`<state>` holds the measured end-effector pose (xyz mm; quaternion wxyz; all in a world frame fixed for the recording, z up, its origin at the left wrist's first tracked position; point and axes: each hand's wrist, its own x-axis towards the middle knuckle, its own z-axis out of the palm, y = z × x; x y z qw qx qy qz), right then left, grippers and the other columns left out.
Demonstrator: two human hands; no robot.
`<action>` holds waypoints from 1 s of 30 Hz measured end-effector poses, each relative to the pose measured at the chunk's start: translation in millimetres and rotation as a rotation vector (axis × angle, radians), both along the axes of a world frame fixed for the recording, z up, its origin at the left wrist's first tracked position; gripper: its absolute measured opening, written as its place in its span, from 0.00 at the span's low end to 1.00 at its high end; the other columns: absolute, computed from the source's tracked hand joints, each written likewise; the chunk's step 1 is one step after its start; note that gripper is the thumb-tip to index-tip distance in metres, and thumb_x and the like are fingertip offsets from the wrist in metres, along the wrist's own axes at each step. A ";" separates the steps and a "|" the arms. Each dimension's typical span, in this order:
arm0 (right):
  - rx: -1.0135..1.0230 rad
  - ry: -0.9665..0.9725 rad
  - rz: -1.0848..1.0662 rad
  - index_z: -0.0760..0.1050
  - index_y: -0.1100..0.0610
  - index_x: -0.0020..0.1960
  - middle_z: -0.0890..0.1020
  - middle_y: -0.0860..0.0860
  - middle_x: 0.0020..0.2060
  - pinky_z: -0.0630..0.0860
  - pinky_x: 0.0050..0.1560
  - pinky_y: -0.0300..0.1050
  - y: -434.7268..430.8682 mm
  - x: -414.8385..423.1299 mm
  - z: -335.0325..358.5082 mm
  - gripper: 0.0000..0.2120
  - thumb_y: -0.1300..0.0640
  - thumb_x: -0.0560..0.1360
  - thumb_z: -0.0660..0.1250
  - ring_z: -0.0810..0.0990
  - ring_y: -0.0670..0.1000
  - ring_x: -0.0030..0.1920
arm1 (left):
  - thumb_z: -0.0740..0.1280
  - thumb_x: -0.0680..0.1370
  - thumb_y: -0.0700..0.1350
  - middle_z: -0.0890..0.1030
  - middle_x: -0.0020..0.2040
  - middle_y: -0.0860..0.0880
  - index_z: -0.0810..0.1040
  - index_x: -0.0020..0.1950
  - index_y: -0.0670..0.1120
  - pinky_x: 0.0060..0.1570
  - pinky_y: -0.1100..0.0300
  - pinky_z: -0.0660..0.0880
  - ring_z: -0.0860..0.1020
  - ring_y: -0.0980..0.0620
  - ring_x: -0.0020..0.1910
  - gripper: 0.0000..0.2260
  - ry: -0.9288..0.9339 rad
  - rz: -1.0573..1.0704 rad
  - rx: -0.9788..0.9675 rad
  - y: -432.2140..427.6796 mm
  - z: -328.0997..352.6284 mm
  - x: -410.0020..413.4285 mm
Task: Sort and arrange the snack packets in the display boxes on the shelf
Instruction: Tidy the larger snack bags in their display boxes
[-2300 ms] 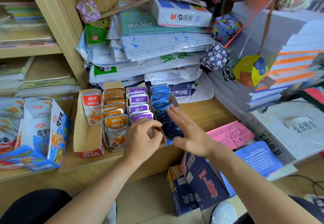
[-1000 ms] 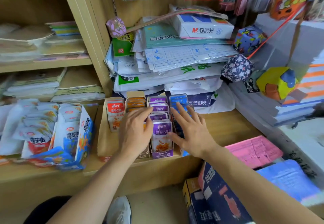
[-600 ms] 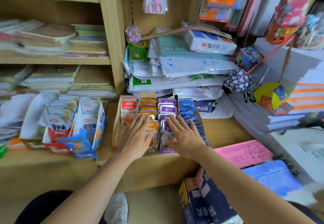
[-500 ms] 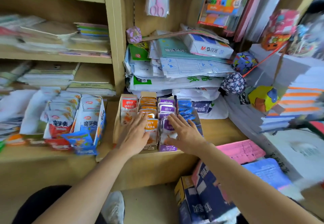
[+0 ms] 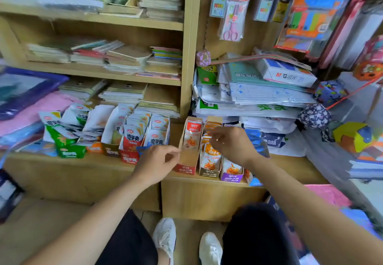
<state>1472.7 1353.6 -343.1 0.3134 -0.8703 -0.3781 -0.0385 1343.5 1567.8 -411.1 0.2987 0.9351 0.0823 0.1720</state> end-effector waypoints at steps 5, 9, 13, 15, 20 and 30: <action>0.135 -0.029 0.132 0.84 0.53 0.54 0.80 0.43 0.38 0.77 0.43 0.39 57.9 -12.0 5.6 0.09 0.59 0.74 0.72 0.78 0.44 0.38 | 0.69 0.80 0.45 0.83 0.48 0.61 0.85 0.58 0.53 0.49 0.65 0.77 0.79 0.66 0.48 0.09 0.010 0.234 -0.065 49.4 16.4 -46.6; 0.212 0.067 0.198 0.83 0.56 0.54 0.83 0.47 0.40 0.78 0.46 0.43 93.2 -9.1 -8.2 0.09 0.60 0.74 0.73 0.81 0.47 0.41 | 0.71 0.79 0.45 0.85 0.50 0.58 0.85 0.54 0.55 0.54 0.57 0.78 0.81 0.60 0.52 0.07 0.019 0.399 -0.128 80.5 19.8 -74.7; 0.192 0.151 0.228 0.83 0.56 0.53 0.84 0.47 0.42 0.79 0.48 0.46 125.8 2.6 -30.4 0.08 0.59 0.75 0.72 0.82 0.48 0.43 | 0.71 0.78 0.44 0.85 0.49 0.58 0.85 0.55 0.53 0.56 0.55 0.79 0.81 0.60 0.52 0.08 -0.014 0.473 -0.183 99.1 13.4 -80.7; 0.146 0.207 0.231 0.83 0.55 0.53 0.84 0.48 0.43 0.80 0.50 0.48 144.3 11.9 -43.9 0.07 0.57 0.75 0.72 0.82 0.47 0.44 | 0.71 0.79 0.44 0.85 0.50 0.59 0.85 0.56 0.52 0.55 0.57 0.79 0.82 0.61 0.51 0.08 -0.015 0.481 -0.222 106.8 6.0 -78.5; 0.016 0.237 0.213 0.83 0.54 0.54 0.85 0.50 0.52 0.80 0.53 0.47 187.9 25.4 -74.6 0.07 0.58 0.76 0.72 0.82 0.49 0.49 | 0.72 0.78 0.44 0.84 0.54 0.57 0.82 0.63 0.51 0.51 0.66 0.77 0.81 0.63 0.50 0.13 -0.009 0.457 -0.309 119.1 -23.2 -67.4; -0.169 -0.183 0.154 0.82 0.56 0.60 0.82 0.59 0.53 0.75 0.55 0.58 213.1 52.4 -86.3 0.16 0.54 0.73 0.74 0.70 0.62 0.59 | 0.77 0.71 0.53 0.79 0.59 0.63 0.80 0.64 0.58 0.54 0.58 0.78 0.78 0.61 0.56 0.22 -0.035 0.160 -0.311 113.2 -47.9 -23.3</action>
